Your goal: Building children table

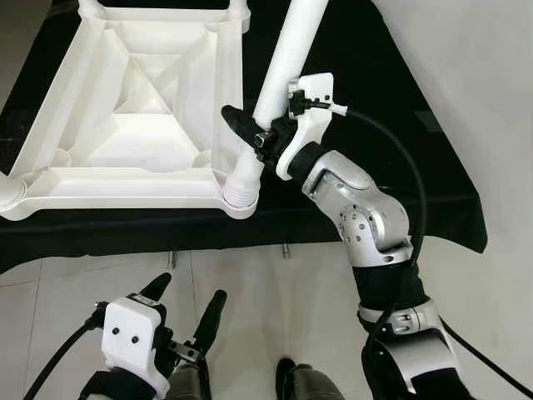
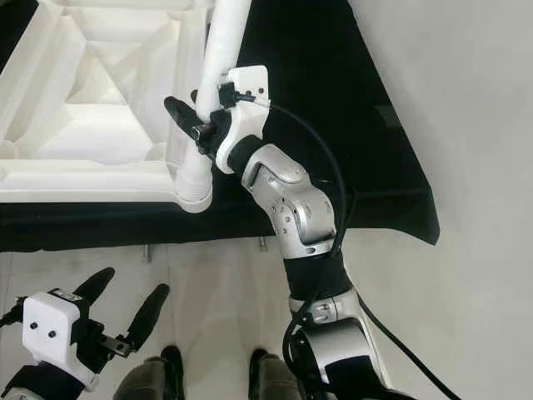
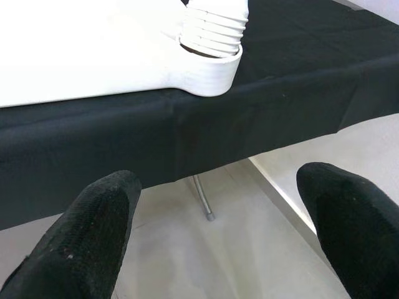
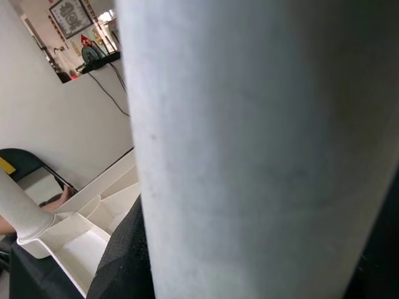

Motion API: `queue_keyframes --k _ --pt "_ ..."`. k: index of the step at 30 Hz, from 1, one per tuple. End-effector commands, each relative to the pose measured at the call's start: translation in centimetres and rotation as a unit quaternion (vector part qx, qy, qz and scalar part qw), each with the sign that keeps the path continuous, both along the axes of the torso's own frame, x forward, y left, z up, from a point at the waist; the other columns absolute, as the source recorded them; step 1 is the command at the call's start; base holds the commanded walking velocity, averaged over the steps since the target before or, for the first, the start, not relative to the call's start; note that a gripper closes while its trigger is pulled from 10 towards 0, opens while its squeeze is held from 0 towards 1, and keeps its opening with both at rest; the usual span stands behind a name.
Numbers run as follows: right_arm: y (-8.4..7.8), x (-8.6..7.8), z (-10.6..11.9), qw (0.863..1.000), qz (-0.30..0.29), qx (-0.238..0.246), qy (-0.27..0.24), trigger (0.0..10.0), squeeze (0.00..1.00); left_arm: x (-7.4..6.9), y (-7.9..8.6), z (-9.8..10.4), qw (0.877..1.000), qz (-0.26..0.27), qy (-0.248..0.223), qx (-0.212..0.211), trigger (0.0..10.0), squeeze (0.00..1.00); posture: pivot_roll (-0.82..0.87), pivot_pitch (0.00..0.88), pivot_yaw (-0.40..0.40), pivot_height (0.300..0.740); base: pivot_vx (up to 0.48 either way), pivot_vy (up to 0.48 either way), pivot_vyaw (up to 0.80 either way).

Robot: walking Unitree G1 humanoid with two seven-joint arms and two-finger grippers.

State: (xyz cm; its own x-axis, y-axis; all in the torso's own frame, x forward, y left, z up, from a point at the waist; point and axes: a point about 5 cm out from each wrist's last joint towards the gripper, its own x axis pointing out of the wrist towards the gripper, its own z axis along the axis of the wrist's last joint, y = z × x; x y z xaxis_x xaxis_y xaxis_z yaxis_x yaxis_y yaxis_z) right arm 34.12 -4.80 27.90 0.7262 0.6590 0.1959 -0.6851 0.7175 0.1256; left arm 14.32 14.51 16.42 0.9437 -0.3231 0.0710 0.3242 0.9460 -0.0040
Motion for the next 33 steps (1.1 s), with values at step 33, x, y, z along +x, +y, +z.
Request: queue_keyframes --k 33 --pt "1.1 1.0 -4.3 0.952 0.192 -0.239 -0.012 10.0 0.01 -0.3 -0.1 -0.4 1.0 0.004 0.011 0.006 10.0 0.0 0.01 0.348 -0.091 0.74 0.0 0.0 0.0"
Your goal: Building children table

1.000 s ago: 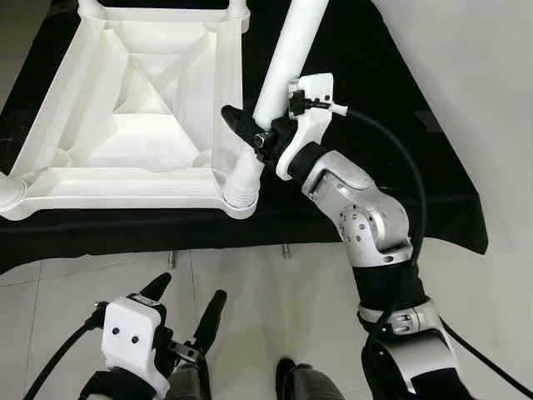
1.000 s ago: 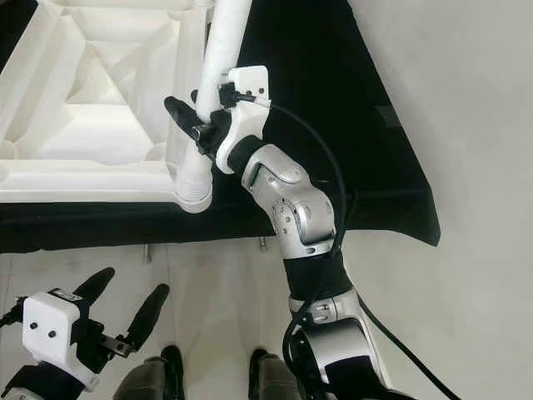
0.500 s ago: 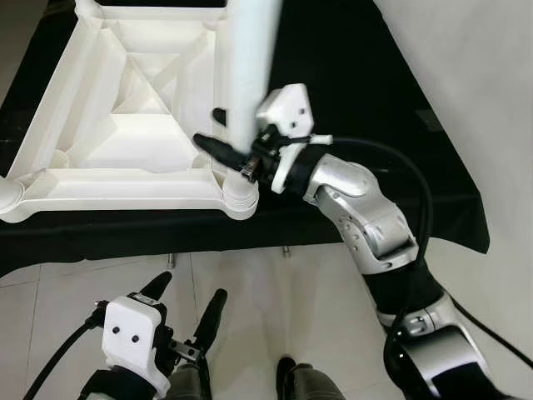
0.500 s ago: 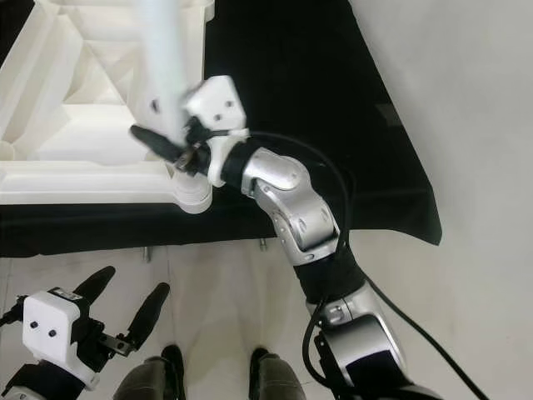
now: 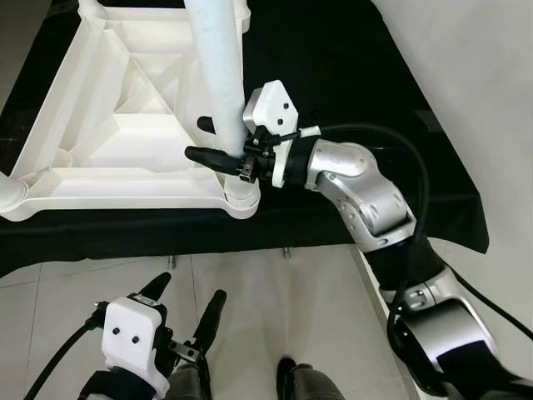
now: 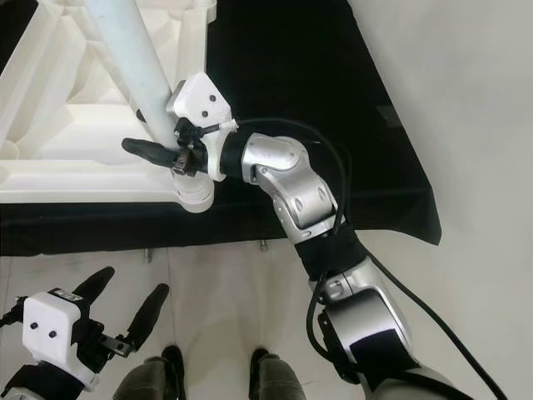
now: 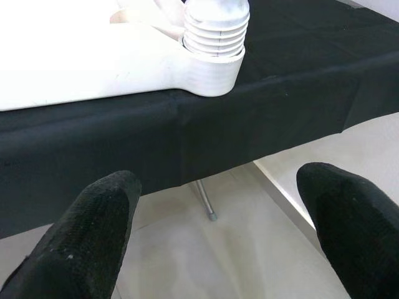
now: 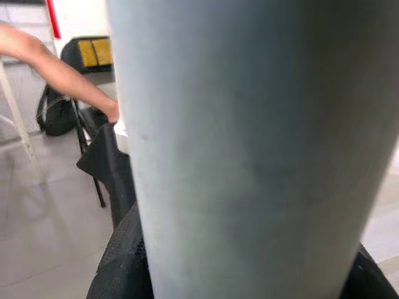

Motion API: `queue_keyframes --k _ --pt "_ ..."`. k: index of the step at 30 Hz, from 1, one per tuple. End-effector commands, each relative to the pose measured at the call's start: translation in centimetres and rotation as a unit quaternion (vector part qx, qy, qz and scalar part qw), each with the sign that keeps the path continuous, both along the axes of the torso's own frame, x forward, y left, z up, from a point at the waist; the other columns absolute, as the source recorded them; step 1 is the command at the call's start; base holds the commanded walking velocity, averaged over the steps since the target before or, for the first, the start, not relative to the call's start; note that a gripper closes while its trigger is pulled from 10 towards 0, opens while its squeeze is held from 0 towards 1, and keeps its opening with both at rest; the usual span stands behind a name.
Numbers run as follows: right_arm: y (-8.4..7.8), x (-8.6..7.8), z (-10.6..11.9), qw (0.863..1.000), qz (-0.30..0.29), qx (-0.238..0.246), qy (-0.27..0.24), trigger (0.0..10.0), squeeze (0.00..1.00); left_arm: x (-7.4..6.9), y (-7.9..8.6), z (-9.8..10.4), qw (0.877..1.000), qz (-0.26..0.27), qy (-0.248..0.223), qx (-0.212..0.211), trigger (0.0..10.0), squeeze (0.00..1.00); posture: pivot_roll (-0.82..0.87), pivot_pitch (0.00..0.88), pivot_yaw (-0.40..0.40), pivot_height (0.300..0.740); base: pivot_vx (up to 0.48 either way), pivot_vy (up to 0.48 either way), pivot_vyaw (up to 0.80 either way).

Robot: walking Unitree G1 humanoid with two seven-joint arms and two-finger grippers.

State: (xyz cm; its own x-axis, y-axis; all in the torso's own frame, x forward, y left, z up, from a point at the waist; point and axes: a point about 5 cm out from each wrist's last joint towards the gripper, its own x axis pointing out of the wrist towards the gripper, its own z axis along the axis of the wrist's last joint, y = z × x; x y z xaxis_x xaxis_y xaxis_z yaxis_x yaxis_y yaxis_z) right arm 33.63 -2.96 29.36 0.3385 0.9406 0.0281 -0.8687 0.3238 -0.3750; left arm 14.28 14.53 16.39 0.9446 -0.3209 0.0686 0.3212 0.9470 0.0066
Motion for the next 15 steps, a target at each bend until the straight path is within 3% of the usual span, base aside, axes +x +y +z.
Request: queue_keyframes --k 1,2,4,5,10,13,15 --pt "-0.9 2.0 -6.1 0.983 -0.079 -0.048 0.157 10.0 0.0 -0.4 -0.1 -0.4 1.0 0.003 0.012 0.0 10.0 0.0 0.01 0.349 -0.091 0.74 0.0 0.0 0.0" --pt "-0.9 2.0 -6.1 0.983 -0.079 -0.048 0.157 10.0 0.0 -0.4 -0.1 -0.4 1.0 0.003 0.012 0.0 10.0 0.0 0.01 0.349 -0.091 0.74 0.0 0.0 0.0" --pt "-1.5 3.0 -6.8 0.966 -0.162 -0.015 0.201 10.0 0.01 -0.5 -0.1 -0.3 1.0 0.004 0.013 0.0 10.0 0.0 0.01 0.353 -0.091 0.74 0.0 0.0 0.0" --pt "-2.0 3.2 -7.2 0.951 -0.219 0.016 0.217 10.0 0.01 -0.6 -0.1 -0.3 1.0 0.004 0.014 0.0 10.0 0.0 0.0 0.358 -0.09 0.74 0.0 0.0 0.0" --pt "-2.2 2.7 -8.0 0.938 -0.258 0.041 0.229 10.0 0.01 -0.7 -0.1 -0.3 1.0 0.004 0.015 0.0 10.0 0.0 0.0 0.362 -0.087 0.74 0.0 0.0 0.0" --pt "-1.5 0.7 -9.7 0.926 -0.282 0.073 0.241 10.0 0.02 -0.8 -0.1 -0.3 1.0 0.002 0.017 -0.001 10.0 0.0 0.0 0.366 -0.081 0.74 0.0 0.0 0.0" --pt "-1.0 -0.4 -10.2 0.926 -0.28 0.082 0.24 10.0 0.02 -0.8 -0.1 -0.3 1.0 0.0 0.018 -0.002 10.0 0.0 0.0 0.368 -0.077 0.74 0.0 0.0 0.0"
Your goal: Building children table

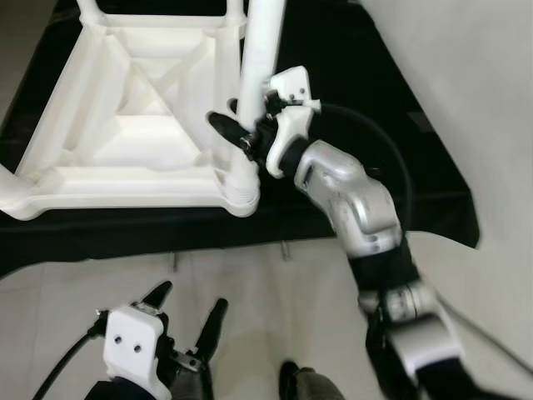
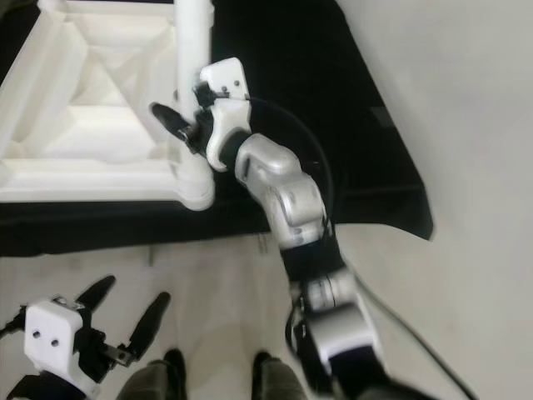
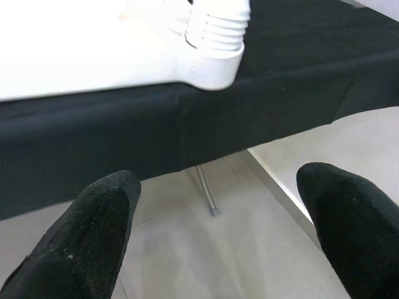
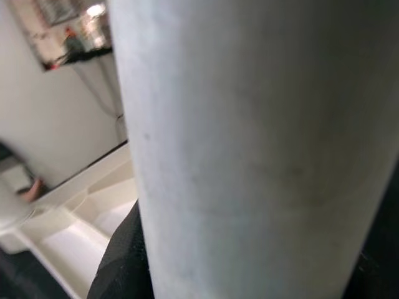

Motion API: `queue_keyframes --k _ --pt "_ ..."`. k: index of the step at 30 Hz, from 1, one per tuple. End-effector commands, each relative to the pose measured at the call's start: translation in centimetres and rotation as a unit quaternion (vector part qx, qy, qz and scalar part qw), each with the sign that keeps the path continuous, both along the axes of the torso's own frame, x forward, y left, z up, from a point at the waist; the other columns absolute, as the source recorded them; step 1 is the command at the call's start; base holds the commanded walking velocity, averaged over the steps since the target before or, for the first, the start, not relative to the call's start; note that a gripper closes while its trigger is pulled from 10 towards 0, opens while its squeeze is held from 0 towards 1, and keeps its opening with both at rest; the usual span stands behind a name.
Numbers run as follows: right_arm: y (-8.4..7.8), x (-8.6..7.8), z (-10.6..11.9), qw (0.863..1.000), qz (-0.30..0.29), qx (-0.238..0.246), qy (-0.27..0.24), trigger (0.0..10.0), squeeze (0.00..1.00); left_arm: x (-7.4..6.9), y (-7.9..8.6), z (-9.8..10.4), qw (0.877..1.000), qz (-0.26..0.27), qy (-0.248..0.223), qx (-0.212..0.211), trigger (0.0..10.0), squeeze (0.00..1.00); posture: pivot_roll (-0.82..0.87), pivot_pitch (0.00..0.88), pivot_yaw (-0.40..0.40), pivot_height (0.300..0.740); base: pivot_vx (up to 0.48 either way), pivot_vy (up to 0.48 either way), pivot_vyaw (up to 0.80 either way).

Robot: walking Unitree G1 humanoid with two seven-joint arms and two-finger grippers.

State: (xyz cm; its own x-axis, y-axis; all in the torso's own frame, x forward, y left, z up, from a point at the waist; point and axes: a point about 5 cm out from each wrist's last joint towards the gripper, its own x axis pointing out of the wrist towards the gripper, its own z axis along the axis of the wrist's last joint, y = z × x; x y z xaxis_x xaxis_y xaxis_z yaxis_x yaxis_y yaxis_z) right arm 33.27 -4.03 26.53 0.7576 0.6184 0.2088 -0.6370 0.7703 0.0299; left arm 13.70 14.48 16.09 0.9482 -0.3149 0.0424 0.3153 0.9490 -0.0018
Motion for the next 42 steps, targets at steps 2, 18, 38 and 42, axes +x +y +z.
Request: queue_keyframes --k 2,18,38,42 --pt "0.2 -0.2 -7.5 0.985 -0.008 -0.073 0.153 10.0 0.02 -0.2 -0.1 0.0 1.0 -0.003 0.004 -0.002 10.0 0.0 0.0 0.368 -0.077 0.74 0.0 0.0 0.0" --pt "2.3 -1.4 -4.6 0.98 0.117 -0.159 -0.017 10.0 0.0 0.3 0.1 -0.1 1.0 0.0 0.0 0.003 10.0 0.0 0.0 0.345 -0.076 0.74 0.0 0.0 0.0" --pt "1.7 0.5 -5.3 0.954 0.204 -0.197 0.101 10.0 0.0 0.2 0.0 0.0 1.0 0.002 -0.002 0.003 10.0 0.0 0.01 0.355 -0.083 0.74 0.0 0.0 0.0" --pt "1.8 0.8 -5.7 0.964 0.166 -0.161 0.132 10.0 0.0 0.1 0.0 0.0 1.0 0.002 -0.001 0.003 10.0 0.0 0.01 0.357 -0.082 0.74 0.0 0.0 0.0"
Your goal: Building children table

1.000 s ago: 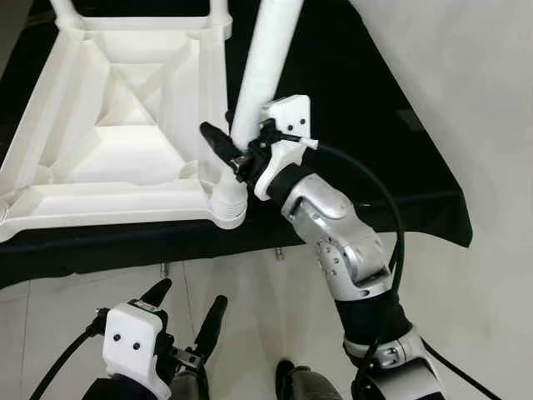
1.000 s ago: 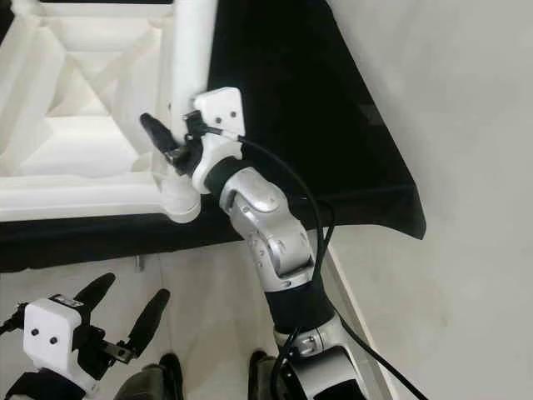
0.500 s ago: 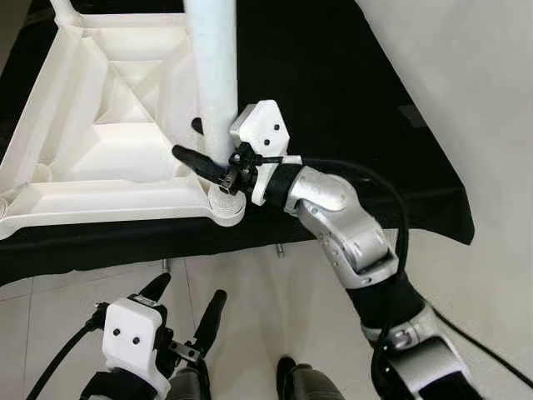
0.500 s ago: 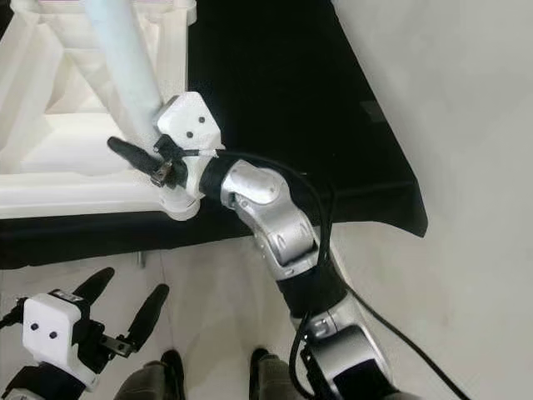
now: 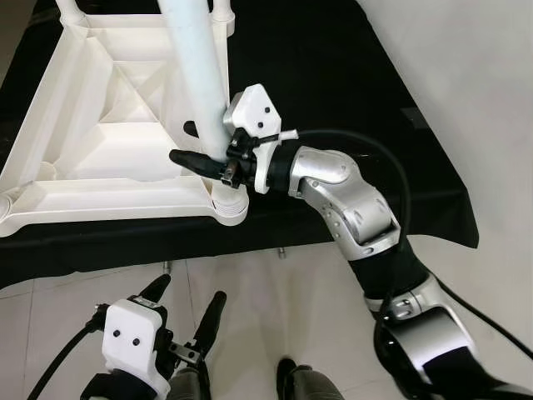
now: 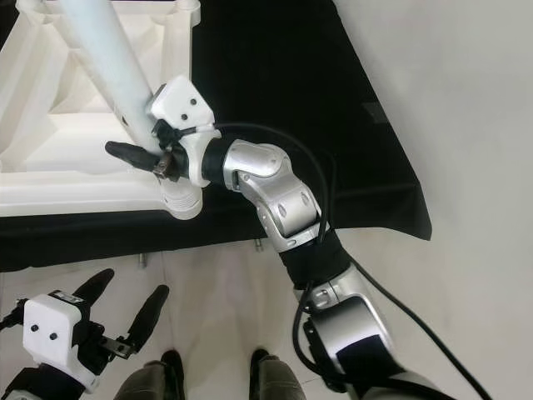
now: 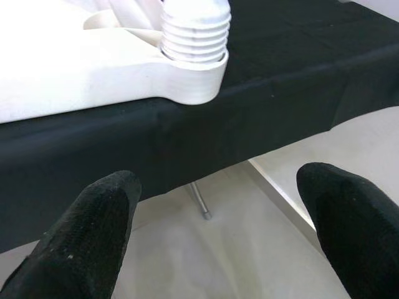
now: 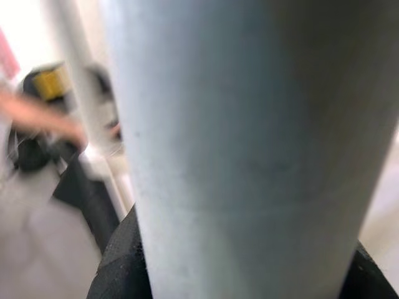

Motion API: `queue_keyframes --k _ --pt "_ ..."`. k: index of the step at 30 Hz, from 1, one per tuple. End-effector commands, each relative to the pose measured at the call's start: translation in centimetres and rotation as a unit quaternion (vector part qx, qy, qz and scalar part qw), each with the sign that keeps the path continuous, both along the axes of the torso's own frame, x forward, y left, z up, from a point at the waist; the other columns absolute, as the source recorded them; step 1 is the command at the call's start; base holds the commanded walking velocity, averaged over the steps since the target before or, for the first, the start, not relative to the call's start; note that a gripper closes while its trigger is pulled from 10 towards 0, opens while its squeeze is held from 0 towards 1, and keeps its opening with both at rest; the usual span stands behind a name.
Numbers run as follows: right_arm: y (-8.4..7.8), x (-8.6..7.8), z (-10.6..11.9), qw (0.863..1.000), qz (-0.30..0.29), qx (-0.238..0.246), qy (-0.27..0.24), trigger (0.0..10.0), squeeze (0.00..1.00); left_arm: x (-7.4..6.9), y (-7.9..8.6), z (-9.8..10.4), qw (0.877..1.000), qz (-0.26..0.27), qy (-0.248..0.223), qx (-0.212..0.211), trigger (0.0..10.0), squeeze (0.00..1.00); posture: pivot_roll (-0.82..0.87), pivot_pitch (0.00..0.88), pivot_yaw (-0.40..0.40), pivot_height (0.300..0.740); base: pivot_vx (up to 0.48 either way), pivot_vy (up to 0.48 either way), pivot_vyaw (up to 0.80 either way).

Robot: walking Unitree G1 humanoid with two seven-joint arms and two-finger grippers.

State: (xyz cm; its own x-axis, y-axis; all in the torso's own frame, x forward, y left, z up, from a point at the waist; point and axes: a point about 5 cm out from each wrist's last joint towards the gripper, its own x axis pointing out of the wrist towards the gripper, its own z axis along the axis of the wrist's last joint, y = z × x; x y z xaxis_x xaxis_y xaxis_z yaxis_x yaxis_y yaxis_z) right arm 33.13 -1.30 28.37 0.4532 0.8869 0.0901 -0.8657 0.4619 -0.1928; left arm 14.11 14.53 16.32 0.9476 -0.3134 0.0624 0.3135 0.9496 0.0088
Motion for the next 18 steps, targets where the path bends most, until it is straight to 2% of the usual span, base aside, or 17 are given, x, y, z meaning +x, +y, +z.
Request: queue_keyframes --k 1,3,4,6,10,12,13,16,18 --pt "-1.0 1.1 -7.6 0.98 -0.059 -0.067 0.176 10.0 0.0 -0.4 -0.1 -0.2 1.0 0.001 0.01 0.001 10.0 0.0 0.01 0.357 -0.082 0.74 0.0 0.0 0.0" --pt "-0.9 1.0 -8.4 0.97 -0.108 -0.019 0.219 10.0 0.0 -0.4 -0.1 -0.2 1.0 0.0 0.012 0.001 10.0 0.0 0.01 0.358 -0.076 0.74 0.0 0.0 0.0" --pt "-0.9 1.0 -8.4 0.97 -0.108 -0.019 0.219 10.0 0.0 -0.4 -0.1 -0.2 1.0 0.0 0.012 0.001 10.0 0.0 0.01 0.358 -0.076 0.74 0.0 0.0 0.0" --pt "-0.9 0.8 -8.9 0.961 -0.146 0.017 0.235 10.0 0.0 -0.5 0.0 -0.2 1.0 0.0 0.014 0.001 10.0 0.0 0.01 0.356 -0.076 0.74 0.0 0.0 0.0" --pt "-0.9 0.7 -8.9 0.959 -0.158 0.034 0.233 10.0 0.0 -0.5 0.0 -0.3 1.0 -0.001 0.014 0.001 10.0 0.0 0.01 0.355 -0.075 0.74 0.0 0.0 0.0" --pt "-0.9 0.7 -8.4 0.961 -0.164 0.065 0.213 10.0 0.0 -0.4 0.0 -0.3 1.0 -0.001 0.015 0.001 10.0 0.0 0.01 0.345 -0.071 0.74 0.0 0.0 0.0" --pt "-0.9 0.7 -8.4 0.961 -0.164 0.065 0.213 10.0 0.0 -0.4 0.0 -0.3 1.0 -0.001 0.015 0.001 10.0 0.0 0.01 0.345 -0.071 0.74 0.0 0.0 0.0" --pt "-1.4 1.2 -6.6 0.961 -0.163 0.118 0.19 10.0 0.0 0.0 0.2 -0.4 1.0 0.004 0.012 0.002 10.0 0.0 0.01 0.326 -0.068 0.74 0.0 0.0 0.0" --pt "-1.6 1.3 -6.0 0.96 -0.161 0.131 0.187 10.0 0.0 0.1 0.3 -0.4 1.0 0.006 0.011 0.003 10.0 0.0 0.01 0.326 -0.068 0.74 0.0 0.0 0.0"
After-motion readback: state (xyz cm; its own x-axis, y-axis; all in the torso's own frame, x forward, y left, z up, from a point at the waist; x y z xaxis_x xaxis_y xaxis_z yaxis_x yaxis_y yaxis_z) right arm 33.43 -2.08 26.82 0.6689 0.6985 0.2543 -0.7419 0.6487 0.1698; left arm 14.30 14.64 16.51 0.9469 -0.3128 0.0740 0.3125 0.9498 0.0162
